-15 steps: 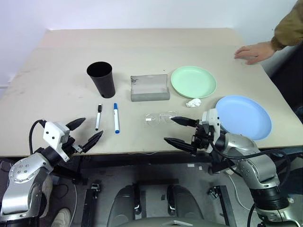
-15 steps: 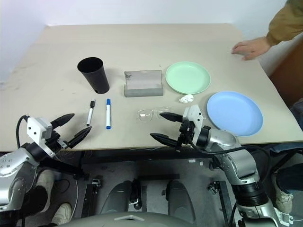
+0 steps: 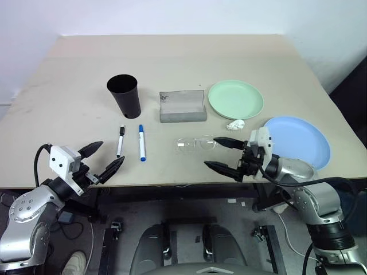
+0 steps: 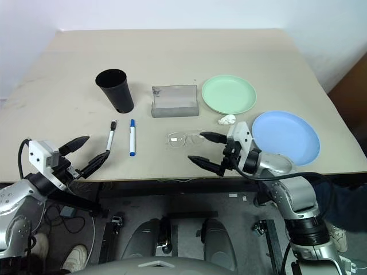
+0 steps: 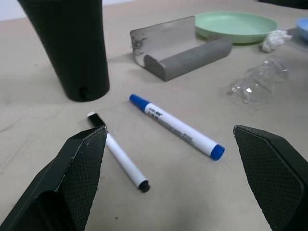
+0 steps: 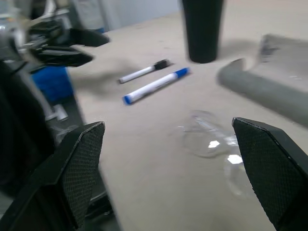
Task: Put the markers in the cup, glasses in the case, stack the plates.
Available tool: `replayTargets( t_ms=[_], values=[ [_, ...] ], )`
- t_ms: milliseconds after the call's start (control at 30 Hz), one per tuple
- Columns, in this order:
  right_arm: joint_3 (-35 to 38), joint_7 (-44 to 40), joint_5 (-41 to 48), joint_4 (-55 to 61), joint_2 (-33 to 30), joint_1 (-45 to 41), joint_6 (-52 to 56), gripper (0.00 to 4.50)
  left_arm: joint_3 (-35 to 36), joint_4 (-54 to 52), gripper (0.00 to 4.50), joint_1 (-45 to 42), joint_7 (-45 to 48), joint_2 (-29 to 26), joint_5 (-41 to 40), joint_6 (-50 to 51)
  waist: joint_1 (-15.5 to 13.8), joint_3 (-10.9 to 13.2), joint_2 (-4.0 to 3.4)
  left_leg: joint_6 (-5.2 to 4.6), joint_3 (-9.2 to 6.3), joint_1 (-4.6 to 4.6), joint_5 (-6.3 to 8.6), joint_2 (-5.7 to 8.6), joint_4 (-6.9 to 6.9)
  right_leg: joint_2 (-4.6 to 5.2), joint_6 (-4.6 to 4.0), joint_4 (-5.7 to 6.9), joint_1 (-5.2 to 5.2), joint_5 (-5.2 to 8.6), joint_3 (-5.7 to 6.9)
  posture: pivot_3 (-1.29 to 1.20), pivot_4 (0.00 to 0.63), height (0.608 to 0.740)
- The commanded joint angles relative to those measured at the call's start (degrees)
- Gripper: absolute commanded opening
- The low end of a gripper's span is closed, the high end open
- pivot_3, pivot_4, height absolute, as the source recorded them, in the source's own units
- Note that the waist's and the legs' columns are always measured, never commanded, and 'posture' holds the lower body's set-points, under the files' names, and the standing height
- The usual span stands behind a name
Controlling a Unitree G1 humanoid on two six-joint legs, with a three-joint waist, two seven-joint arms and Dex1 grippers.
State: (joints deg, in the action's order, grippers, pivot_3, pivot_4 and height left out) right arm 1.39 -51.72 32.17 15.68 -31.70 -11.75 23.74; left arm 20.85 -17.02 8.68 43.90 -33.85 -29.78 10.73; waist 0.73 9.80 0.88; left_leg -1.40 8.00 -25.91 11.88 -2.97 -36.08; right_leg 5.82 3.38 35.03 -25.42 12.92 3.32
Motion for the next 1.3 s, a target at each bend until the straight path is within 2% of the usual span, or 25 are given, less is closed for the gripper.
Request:
replayTargets(
  t_ms=[33, 200, 667, 900, 1067, 1200, 1300],
  values=[
    [3.08, 1.27, 0.0, 0.65, -0.77, -0.13, -1.0, 4.5, -1.52, -3.71, 4.41, -3.27, 1.24, -0.66, -1.52, -0.32, -0.17, 0.0, 0.0, 0.0, 0.0, 0.0, 0.0, 0.0, 0.0, 0.01, 0.0, 0.0, 0.01, 0.0, 0.02, 0.0, 0.15, 0.74],
    [6.31, 3.77, -1.66, -1.44, -1.41, 0.33, -2.46, 4.5, -5.38, -2.44, 4.41, -8.04, 2.84, -0.27, -0.98, -0.18, -0.13, -0.01, 0.01, 0.0, 0.01, -0.02, 0.0, 0.04, -0.01, 0.04, 0.0, 0.0, 0.1, 0.0, 0.07, 0.0, 0.15, 0.74],
    [11.4, 6.56, -2.71, -1.61, -3.21, 1.77, -2.65, 4.5, -10.97, 4.73, 4.41, -11.97, 8.54, 0.18, 2.08, -3.97, -0.06, 0.0, 0.01, 0.0, -0.03, -0.06, -0.03, 0.0, -0.22, -0.13, 0.12, 0.14, 0.15, -0.06, 0.06, 0.0, 0.15, 0.74],
    [14.14, 7.49, -1.01, -2.12, -10.49, -0.51, 6.41, 4.5, -12.0, 6.16, 4.41, -12.22, 9.44, 0.98, 2.98, -5.11, -0.04, 0.0, 0.0, 0.0, -0.02, -0.09, -0.04, -0.01, -0.19, -0.13, 0.12, 0.13, 0.12, -0.06, 0.06, 0.0, 0.15, 0.74],
    [13.65, 9.65, -0.69, -3.08, -16.05, -3.09, 18.17, 4.5, -12.69, 7.43, 4.41, -13.44, 9.57, 1.59, 3.52, -5.68, -0.04, 0.0, 0.0, 0.0, -0.05, -0.07, -0.04, -0.02, -0.22, -0.13, 0.12, 0.14, 0.13, -0.06, 0.06, 0.0, 0.15, 0.74],
    [10.76, 12.06, -2.81, -5.69, -20.3, -4.88, 28.7, 4.5, -13.21, 8.39, 4.41, -14.39, 9.69, 2.01, 3.8, -6.12, -0.09, 0.0, 0.0, -0.01, -0.06, -0.09, -0.04, 0.01, -0.22, -0.09, 0.12, 0.12, 0.13, -0.06, 0.06, 0.0, 0.15, 0.74],
    [8.09, 14.11, -4.11, -6.11, -20.14, -6.01, 32.39, 4.5, -13.44, 9.0, 4.41, -14.89, 9.84, 2.18, 3.99, -6.38, 0.03, 0.0, 0.0, -0.03, -0.05, -0.09, -0.04, 0.01, -0.21, -0.03, 0.12, 0.11, 0.14, -0.06, 0.06, 0.0, 0.15, 0.74]
  ],
)
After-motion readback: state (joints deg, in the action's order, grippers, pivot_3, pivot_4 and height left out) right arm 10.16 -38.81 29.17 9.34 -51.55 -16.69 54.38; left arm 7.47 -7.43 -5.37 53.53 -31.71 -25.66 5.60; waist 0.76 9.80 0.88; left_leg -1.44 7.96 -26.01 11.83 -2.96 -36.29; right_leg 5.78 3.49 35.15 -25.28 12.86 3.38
